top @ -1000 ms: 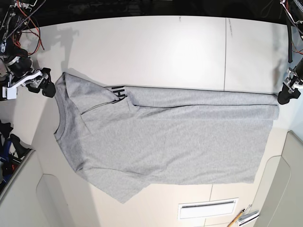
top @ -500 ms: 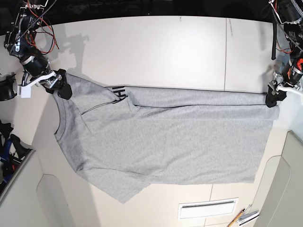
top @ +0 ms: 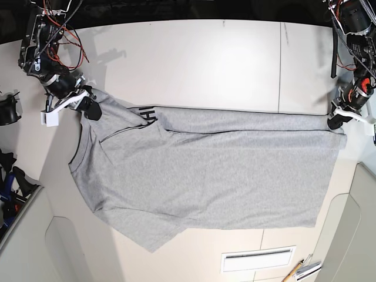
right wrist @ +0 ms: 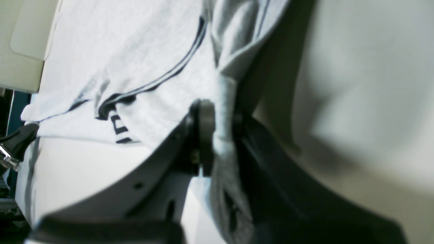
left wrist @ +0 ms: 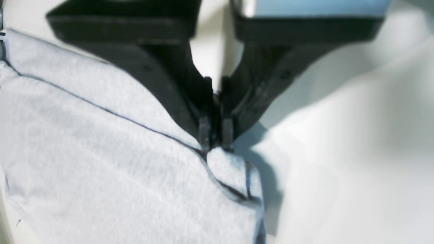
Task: Fold the T-shirt properly
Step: 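Pull the folded edge with both grippers to straighten the fold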
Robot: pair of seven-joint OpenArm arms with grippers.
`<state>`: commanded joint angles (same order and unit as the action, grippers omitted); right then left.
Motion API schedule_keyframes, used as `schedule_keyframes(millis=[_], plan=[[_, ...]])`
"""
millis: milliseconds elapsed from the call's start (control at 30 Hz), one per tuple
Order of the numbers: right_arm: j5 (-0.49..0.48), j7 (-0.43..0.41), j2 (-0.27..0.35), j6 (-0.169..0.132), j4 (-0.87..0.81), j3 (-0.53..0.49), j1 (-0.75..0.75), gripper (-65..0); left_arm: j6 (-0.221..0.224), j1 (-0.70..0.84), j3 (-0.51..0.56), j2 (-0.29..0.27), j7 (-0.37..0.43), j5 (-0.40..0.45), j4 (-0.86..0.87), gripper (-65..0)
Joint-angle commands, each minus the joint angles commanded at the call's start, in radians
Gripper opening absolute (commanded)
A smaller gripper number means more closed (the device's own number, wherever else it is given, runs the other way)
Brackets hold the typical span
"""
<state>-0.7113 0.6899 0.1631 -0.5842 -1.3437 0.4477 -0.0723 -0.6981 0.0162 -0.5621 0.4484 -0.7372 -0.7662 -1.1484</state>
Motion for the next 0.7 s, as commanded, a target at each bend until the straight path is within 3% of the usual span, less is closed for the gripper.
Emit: schedule_keyframes(millis=[267, 467, 600, 700], plan=[[-0.027, 0.111, 0.024, -0.007, -0.055, 0.039, -0.004, -65.0, 0.000, 0.028, -0.016, 0.001, -0.188, -0.113, -0.156, -65.0], [-0.068, 0.181, 0.095, -0.007, -0.055, 0.046, -0.007, -65.0, 0.000, 0.117, -0.033, 0.002, -0.197, -0.113, -0.311, -65.0], [-0.160, 0.285, 0.133, -0.016, -0.055, 0.049, -0.023, -65.0, 0.000, 0.216, -0.033, 0.001, -0.203, -0.131, -0.380, -65.0], [-0.179, 0.291, 0.165, -0.019, -0.056, 0.048, -0.060, -65.0, 0.000, 0.291, -0.035, 0.000, -0.208, -0.136, -0.435, -65.0]])
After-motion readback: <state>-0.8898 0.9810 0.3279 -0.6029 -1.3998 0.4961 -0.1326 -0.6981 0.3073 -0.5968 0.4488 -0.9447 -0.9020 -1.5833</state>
